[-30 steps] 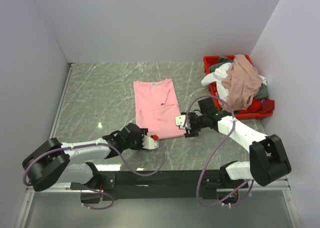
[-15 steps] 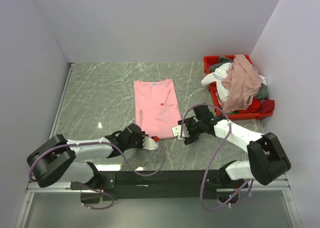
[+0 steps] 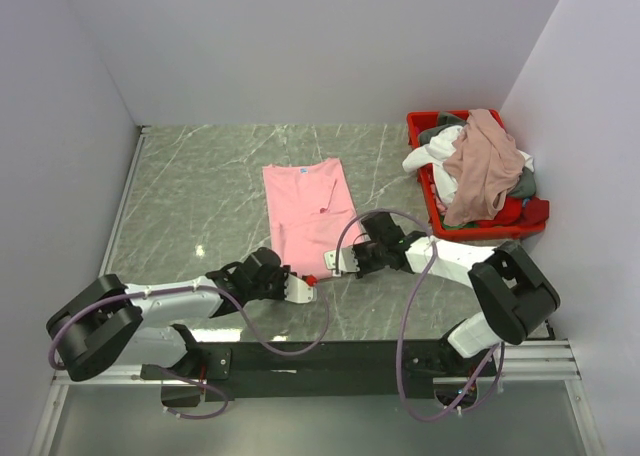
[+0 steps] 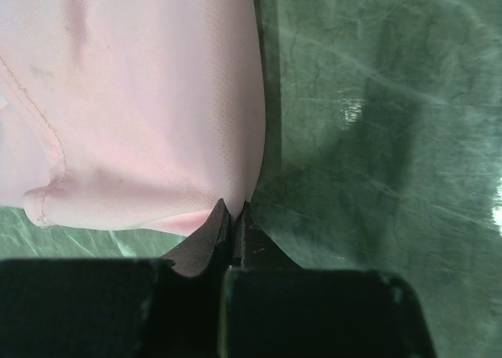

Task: Fold and stack the t-shirts
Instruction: Fold the tshirt

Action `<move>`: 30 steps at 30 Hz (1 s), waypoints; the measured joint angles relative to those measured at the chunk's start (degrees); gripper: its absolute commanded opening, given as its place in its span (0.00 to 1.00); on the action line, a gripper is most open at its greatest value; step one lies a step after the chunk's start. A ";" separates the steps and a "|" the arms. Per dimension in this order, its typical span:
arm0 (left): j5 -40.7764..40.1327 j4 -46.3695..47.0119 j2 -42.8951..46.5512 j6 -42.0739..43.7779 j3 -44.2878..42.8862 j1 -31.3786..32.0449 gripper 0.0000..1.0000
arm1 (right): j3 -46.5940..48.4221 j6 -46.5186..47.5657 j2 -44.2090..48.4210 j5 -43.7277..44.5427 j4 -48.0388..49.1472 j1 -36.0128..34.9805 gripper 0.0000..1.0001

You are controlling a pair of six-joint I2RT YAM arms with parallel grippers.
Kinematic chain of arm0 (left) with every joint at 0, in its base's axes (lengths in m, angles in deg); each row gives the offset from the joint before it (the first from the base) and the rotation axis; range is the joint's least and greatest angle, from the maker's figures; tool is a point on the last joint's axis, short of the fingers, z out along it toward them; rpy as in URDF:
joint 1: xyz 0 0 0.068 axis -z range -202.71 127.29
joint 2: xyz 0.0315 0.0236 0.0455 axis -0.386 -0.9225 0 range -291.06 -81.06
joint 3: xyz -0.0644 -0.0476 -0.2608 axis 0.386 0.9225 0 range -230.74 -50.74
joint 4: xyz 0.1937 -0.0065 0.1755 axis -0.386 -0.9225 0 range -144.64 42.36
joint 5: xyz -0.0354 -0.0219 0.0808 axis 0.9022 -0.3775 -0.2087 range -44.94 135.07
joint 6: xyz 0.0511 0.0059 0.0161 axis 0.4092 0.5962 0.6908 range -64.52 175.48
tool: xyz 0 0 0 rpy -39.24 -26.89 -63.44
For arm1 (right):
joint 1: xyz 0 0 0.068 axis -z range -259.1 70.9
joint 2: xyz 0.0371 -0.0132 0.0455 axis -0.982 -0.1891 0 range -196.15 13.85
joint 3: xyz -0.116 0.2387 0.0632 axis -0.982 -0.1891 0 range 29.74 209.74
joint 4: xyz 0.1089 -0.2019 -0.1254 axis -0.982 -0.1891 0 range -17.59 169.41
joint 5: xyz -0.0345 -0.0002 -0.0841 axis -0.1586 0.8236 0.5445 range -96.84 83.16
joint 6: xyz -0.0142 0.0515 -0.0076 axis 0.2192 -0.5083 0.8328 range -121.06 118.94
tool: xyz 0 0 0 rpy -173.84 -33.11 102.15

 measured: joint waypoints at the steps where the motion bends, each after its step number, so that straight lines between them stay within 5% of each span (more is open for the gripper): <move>1: 0.31 -0.11 0.20 -0.09 0.04 0.00 0.00 | 0.00 -0.04 -0.13 0.17 -0.13 0.00 0.00; 13: 10.40 -10.62 6.49 -2.38 -2.05 -2.16 0.00 | 2.82 1.73 6.60 -9.70 -17.81 2.08 0.00; 19: 16.13 -14.47 6.93 -2.21 -6.95 -10.40 0.00 | 10.82 -1.77 6.25 -12.28 -23.30 2.71 0.00; 30: 24.72 -8.22 -19.91 1.38 -36.39 -29.64 0.00 | 46.51 -20.28 -16.92 -9.16 -19.28 12.00 0.00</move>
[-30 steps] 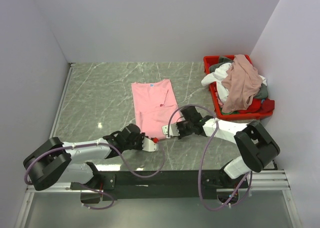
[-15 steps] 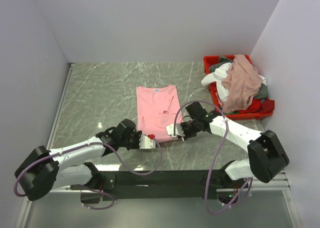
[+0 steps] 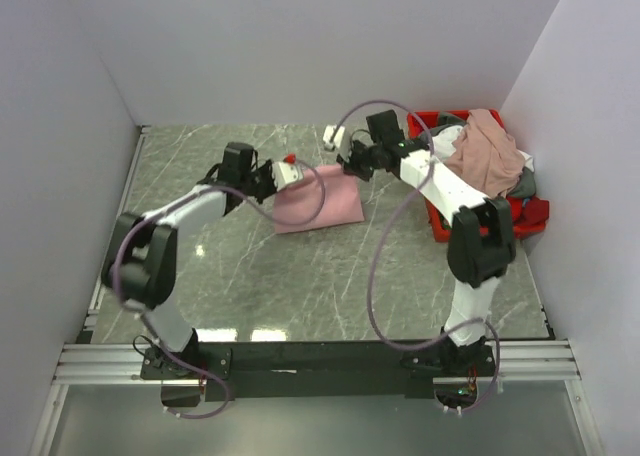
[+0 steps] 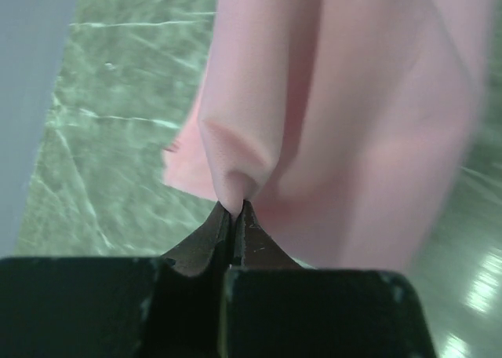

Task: Fold and stack the t-shirts
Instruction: Fold the tshirt

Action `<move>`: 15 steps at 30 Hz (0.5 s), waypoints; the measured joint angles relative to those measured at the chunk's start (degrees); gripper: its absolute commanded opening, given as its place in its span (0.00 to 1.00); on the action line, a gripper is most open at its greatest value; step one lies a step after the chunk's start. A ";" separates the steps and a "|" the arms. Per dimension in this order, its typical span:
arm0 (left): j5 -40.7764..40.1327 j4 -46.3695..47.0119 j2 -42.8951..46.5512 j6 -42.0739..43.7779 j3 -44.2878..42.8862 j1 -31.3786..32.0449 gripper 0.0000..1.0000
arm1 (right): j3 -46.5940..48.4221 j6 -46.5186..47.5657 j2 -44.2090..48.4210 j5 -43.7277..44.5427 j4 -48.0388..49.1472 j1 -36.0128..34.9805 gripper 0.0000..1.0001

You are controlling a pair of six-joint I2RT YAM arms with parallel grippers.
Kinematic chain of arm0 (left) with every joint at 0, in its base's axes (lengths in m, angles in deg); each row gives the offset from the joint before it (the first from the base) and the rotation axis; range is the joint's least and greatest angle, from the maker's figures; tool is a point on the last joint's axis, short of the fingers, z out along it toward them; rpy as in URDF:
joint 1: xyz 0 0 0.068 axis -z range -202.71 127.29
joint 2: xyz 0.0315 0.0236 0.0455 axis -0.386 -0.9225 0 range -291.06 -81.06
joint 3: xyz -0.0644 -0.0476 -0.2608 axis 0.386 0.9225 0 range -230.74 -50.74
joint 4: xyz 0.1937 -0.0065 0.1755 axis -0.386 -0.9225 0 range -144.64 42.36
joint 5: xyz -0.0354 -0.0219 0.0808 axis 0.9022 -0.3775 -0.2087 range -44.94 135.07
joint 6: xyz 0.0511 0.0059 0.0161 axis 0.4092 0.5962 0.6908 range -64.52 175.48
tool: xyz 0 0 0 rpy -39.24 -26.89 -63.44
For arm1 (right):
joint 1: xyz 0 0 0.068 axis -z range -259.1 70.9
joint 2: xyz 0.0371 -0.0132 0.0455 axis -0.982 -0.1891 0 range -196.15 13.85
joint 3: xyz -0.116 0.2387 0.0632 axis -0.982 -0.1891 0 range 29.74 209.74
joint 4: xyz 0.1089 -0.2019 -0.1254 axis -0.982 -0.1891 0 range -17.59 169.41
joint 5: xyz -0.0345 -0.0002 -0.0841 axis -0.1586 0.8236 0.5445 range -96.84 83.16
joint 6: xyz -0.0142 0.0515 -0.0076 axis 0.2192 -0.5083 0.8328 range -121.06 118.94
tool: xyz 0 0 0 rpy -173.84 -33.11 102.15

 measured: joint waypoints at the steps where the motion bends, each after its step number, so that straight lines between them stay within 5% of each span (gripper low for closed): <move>1: 0.15 0.72 -3.80 -0.09 -3.21 -0.83 0.00 | 4.61 -2.38 -4.22 0.76 0.66 0.74 0.00; 7: -1.88 3.67 -23.47 -0.63 -19.65 -2.47 0.00 | 14.73 -11.28 -19.23 6.73 5.77 2.78 0.00; 15: -2.99 4.20 -28.85 -1.88 -22.58 -3.78 0.00 | 24.17 -15.74 -28.96 10.45 5.27 2.84 0.00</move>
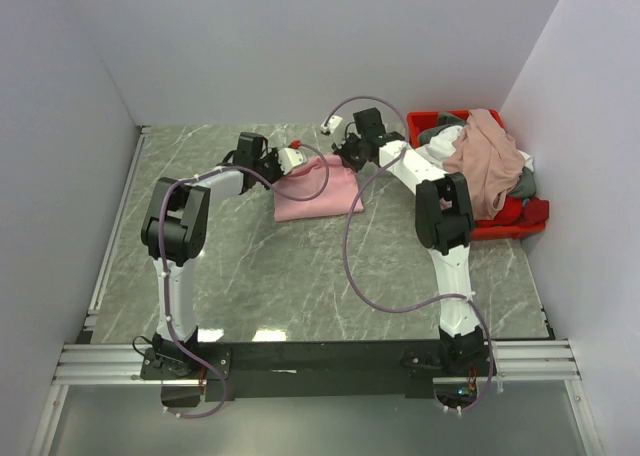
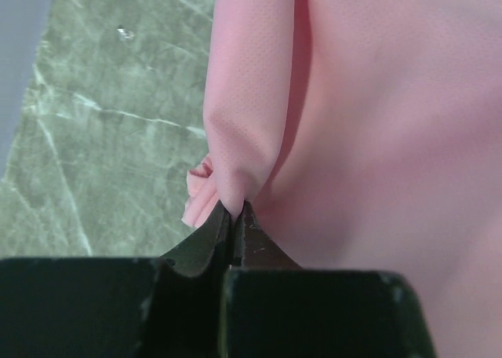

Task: Fold and stack the t-shirts
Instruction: Fold the tshirt

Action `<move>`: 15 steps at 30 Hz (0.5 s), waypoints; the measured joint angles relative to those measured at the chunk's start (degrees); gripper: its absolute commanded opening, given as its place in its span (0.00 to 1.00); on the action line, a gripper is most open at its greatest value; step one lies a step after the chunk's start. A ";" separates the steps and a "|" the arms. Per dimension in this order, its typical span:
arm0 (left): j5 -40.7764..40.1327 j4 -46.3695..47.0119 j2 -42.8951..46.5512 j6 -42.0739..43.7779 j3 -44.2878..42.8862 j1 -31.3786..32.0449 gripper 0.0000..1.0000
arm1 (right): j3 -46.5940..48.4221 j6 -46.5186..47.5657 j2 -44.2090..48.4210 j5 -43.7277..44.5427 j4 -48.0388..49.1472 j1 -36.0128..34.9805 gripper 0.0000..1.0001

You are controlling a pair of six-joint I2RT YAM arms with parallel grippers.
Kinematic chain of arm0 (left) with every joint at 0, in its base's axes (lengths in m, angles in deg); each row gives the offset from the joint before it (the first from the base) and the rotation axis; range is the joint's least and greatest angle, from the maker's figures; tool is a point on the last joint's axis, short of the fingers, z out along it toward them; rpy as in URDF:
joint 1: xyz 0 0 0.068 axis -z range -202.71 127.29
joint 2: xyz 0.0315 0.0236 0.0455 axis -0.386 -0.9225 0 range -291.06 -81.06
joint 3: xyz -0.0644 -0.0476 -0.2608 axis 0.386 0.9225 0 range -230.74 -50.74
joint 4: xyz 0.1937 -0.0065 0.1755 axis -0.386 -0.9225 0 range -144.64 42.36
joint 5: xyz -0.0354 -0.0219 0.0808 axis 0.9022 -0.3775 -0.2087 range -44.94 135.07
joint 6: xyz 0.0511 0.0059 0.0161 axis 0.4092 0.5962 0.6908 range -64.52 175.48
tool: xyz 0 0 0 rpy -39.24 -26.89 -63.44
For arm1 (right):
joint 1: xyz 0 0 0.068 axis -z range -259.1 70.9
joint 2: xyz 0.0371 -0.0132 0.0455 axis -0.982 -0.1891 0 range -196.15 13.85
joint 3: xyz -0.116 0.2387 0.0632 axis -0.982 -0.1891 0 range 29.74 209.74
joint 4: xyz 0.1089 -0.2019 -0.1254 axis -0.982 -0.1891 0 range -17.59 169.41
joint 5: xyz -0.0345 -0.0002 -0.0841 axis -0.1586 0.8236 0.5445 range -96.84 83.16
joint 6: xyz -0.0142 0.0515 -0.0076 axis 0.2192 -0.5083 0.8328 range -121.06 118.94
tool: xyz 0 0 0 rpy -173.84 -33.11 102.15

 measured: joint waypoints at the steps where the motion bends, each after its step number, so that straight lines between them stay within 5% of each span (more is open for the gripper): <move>1: 0.00 0.55 0.07 -0.13 0.07 -0.24 0.00 | 0.79 -0.20 -0.28 0.07 -0.13 0.00 0.00; 15: 0.20 1.57 8.57 -3.15 5.88 -1.73 0.00 | 6.12 -0.85 -1.97 0.72 -1.75 -0.72 0.00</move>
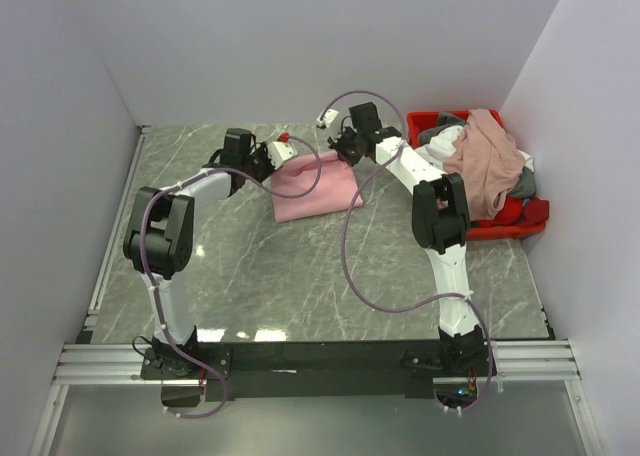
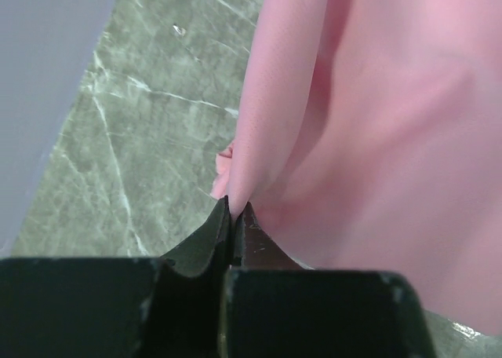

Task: Fold and stack the t-shirts
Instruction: Fold the tshirt

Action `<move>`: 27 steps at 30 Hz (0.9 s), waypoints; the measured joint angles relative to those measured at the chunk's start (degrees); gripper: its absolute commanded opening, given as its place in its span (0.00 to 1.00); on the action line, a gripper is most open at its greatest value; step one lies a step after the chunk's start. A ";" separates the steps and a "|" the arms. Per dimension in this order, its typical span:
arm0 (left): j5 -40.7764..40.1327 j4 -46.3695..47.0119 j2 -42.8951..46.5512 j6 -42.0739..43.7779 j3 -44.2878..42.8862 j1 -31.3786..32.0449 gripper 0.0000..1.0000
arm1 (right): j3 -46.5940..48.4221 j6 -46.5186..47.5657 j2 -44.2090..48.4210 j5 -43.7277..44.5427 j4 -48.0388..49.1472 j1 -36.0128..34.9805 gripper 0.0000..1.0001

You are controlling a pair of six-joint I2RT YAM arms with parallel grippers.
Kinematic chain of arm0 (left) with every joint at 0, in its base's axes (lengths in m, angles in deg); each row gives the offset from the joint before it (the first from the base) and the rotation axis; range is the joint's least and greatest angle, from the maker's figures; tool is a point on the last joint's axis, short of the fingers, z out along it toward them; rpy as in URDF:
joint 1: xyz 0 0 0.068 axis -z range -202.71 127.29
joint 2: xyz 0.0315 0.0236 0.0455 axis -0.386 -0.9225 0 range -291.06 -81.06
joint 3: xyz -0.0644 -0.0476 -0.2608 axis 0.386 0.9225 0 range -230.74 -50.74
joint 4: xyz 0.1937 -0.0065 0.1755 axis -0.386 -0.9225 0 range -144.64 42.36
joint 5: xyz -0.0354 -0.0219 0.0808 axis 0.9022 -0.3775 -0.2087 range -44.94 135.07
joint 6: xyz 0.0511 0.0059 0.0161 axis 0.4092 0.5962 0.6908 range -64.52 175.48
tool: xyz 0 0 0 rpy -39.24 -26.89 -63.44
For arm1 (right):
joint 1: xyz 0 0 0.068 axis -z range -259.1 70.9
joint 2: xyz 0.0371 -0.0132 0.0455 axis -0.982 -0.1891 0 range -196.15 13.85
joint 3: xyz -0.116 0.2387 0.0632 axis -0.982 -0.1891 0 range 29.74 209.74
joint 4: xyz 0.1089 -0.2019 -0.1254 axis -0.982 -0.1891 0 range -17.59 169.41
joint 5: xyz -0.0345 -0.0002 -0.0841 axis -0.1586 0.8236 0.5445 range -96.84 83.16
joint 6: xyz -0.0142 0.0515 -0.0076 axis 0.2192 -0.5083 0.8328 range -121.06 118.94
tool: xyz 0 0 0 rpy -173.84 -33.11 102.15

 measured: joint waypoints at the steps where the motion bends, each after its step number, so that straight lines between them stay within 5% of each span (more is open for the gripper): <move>1: 0.00 0.02 0.31 -0.13 0.00 0.00 0.00 | 0.44 0.00 -0.35 0.28 -0.04 -0.13 0.00; 5: -0.07 -0.81 0.07 -1.20 0.00 0.00 0.01 | 1.68 -0.44 -1.99 1.07 -0.13 -0.35 0.07; 7: -0.22 -0.94 -0.68 -1.64 -0.26 0.00 0.15 | 1.75 -0.98 -2.58 2.05 -0.15 -0.37 0.14; 8: -0.68 -1.07 -1.40 -2.19 -0.79 0.00 0.24 | 1.75 -1.27 -2.73 2.62 -0.11 -0.42 0.32; 12: -5.66 -0.96 -4.90 -8.13 -3.76 -0.02 0.97 | 1.73 -4.33 -2.82 7.10 1.16 -0.61 0.68; 19: -15.98 -3.50 -5.11 -31.61 -15.61 -3.98 0.99 | 1.36 -13.29 -1.97 15.13 5.60 0.07 0.73; 27: -7.52 -7.17 10.54 -55.74 -10.75 -12.37 0.97 | -4.52 -18.67 6.10 -10.47 -1.31 5.42 0.73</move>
